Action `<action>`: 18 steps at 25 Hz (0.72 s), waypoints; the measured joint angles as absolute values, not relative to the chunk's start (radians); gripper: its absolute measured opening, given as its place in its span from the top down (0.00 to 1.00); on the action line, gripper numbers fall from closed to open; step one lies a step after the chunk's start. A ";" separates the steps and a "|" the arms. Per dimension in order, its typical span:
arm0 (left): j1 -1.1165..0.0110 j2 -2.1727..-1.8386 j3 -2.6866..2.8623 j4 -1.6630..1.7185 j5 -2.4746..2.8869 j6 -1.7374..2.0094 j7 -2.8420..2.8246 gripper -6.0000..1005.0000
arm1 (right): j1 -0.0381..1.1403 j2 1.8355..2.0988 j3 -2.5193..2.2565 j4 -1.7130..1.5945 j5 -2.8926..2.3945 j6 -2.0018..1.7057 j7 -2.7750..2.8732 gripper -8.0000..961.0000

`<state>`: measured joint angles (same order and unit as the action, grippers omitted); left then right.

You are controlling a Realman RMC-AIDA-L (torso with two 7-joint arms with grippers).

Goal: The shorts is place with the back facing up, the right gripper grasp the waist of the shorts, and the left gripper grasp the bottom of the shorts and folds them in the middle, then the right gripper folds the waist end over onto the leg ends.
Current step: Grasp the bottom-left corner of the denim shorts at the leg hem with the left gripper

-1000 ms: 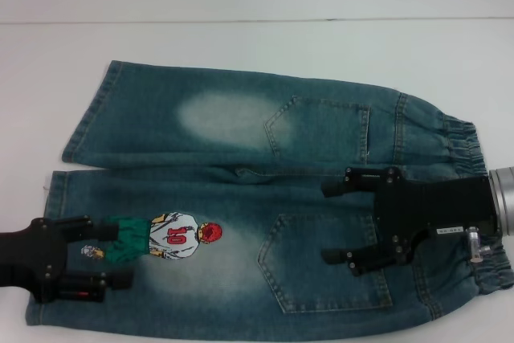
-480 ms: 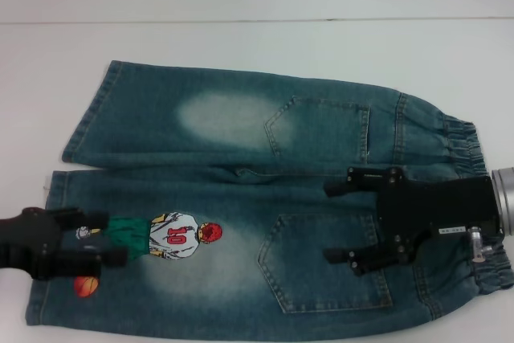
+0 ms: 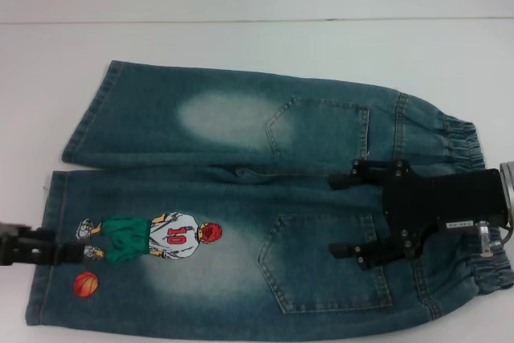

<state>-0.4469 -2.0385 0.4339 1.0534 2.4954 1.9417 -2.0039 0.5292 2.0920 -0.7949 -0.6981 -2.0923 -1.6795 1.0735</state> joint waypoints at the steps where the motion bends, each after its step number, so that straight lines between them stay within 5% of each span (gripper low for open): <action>1: -0.448 -2.038 0.439 1.067 2.508 1.943 -2.026 0.08 | 0.529 2.092 -0.795 -0.698 -2.092 -1.680 1.074 0.01; 18: -0.476 -2.045 0.542 1.158 2.772 1.912 -2.218 0.08 | 0.534 2.091 -0.793 -0.713 -2.092 -1.682 1.087 0.01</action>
<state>-0.4763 -2.0445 0.5422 1.1582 2.7716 1.9118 -2.2175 0.5340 2.0912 -0.7932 -0.7126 -2.0923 -1.6817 1.0869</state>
